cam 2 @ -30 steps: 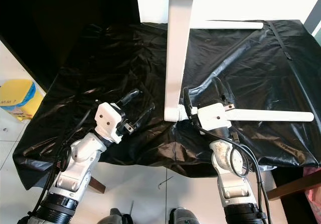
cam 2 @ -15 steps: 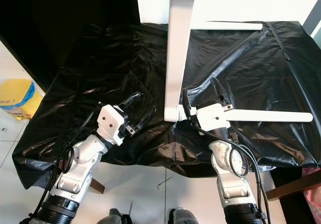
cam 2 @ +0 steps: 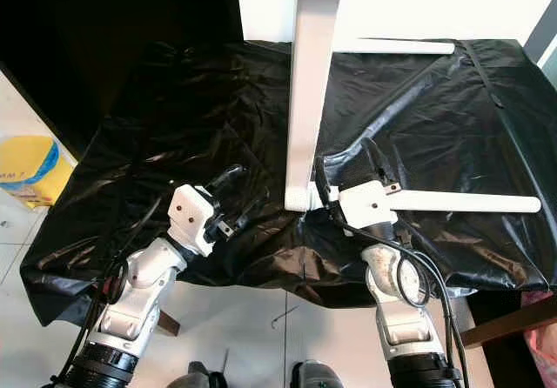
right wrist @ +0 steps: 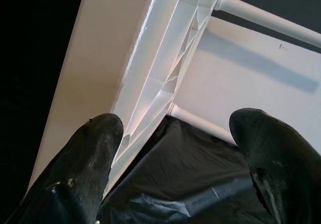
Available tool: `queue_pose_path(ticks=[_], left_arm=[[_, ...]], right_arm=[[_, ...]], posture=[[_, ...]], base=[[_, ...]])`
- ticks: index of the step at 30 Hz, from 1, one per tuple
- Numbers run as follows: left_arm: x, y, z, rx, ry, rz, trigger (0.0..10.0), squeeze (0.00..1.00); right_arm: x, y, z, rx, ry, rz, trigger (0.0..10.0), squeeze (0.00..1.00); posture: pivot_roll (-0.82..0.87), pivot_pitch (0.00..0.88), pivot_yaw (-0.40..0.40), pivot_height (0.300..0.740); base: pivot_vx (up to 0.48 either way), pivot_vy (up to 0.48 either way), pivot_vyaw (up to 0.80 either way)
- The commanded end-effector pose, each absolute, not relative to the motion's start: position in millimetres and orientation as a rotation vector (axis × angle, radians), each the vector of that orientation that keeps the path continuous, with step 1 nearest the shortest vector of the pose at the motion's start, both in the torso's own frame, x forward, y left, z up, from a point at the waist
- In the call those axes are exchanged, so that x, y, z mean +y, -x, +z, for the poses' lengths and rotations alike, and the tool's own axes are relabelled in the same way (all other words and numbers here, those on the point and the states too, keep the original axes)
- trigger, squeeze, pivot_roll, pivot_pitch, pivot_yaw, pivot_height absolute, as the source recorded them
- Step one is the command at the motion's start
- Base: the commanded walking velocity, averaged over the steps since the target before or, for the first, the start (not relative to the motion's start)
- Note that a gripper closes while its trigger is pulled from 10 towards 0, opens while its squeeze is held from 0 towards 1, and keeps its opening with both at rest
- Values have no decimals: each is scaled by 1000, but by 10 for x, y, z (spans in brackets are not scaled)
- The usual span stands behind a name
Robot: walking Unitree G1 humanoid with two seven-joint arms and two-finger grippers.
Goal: Building children table
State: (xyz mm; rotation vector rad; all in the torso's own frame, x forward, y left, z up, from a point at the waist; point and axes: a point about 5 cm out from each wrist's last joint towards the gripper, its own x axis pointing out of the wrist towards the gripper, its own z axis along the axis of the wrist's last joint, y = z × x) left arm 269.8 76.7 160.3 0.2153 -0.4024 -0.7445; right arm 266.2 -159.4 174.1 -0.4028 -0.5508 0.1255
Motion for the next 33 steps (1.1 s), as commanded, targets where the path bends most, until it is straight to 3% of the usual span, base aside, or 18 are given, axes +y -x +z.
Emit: queue_pose_path(ticks=[1, 23, 26, 28, 29, 30, 33], left_arm=[[815, -2720, 1551, -366, -202, -663, 10000, 0], [900, -2822, 1446, -198, -117, -516, 10000, 0], [927, -2849, 1442, -161, -29, -461, 10000, 0], [960, -2880, 1445, -95, 250, -423, 10000, 0], [960, -2880, 1445, -95, 250, -423, 10000, 0], [976, -2887, 1457, -88, 365, -410, 10000, 0], [987, -2883, 1476, -109, 396, -410, 10000, 0]], right_arm=[[-1601, -2658, 1657, -496, 385, 131, 10000, 0], [-1621, -2704, 1555, -338, 186, 72, 10000, 0], [-1608, -2704, 1558, -319, 142, 72, 10000, 0], [-1588, -2701, 1558, -305, 98, 69, 10000, 0], [-1588, -2701, 1558, -305, 98, 69, 10000, 0], [-1592, -2701, 1567, -298, 53, 56, 10000, 0], [-1600, -2701, 1575, -291, 21, 52, 10000, 0]], posture=[[-115, 115, 24, 740], [-104, 144, 15, 740], [-104, 146, 13, 740], [-105, 149, 11, 740], [-105, 149, 11, 740], [-106, 151, 10, 740], [-106, 152, 10, 740]], base=[[0, 0, 0], [0, 0, 0], [0, 0, 0], [0, 0, 0], [0, 0, 0], [0, 0, 0], [0, 0, 0]])
